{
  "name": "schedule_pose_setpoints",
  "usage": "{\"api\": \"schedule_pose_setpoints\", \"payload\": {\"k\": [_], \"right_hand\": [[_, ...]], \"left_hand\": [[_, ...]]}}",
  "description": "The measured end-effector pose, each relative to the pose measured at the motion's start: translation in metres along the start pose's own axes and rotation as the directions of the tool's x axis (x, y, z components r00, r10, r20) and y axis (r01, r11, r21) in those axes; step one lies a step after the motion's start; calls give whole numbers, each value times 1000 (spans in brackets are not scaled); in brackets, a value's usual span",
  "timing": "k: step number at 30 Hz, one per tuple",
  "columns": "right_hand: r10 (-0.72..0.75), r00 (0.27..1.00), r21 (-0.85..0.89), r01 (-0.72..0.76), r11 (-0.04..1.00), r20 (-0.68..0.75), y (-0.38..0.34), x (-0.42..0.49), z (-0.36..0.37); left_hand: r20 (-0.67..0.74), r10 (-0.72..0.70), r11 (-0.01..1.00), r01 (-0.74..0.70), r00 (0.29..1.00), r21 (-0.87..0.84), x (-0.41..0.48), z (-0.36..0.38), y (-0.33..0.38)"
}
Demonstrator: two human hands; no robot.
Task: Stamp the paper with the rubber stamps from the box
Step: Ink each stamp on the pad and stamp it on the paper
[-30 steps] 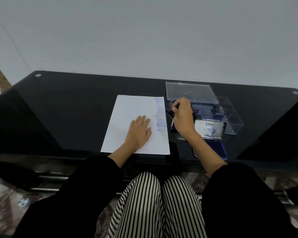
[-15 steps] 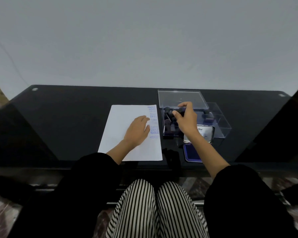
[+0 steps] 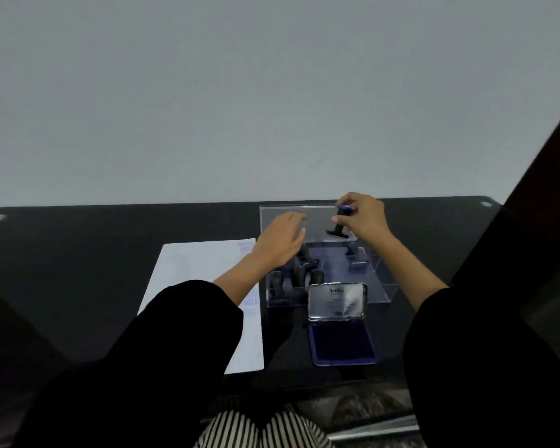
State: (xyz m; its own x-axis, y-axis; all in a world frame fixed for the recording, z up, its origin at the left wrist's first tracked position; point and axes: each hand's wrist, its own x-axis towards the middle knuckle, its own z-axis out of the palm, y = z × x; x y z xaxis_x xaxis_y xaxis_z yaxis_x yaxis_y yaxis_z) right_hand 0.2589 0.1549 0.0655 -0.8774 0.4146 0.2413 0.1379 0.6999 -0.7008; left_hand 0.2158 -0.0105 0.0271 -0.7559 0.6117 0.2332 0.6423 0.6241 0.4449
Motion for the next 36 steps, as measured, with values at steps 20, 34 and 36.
{"api": "schedule_pose_setpoints", "payload": {"k": [20,34,36], "right_hand": [[167,955,-267,-99,958,244,70,30,54],[229,948,-327,-149,933,221,66,28,58],[214,956,-332,-140,933,200,63,27,56]], "left_hand": [[157,55,970,-90,986,226,42,77,-25],[140,56,968,-88,989,234,41,80,-27],[142,60,975,-89,988,204,40,77,-27]]}}
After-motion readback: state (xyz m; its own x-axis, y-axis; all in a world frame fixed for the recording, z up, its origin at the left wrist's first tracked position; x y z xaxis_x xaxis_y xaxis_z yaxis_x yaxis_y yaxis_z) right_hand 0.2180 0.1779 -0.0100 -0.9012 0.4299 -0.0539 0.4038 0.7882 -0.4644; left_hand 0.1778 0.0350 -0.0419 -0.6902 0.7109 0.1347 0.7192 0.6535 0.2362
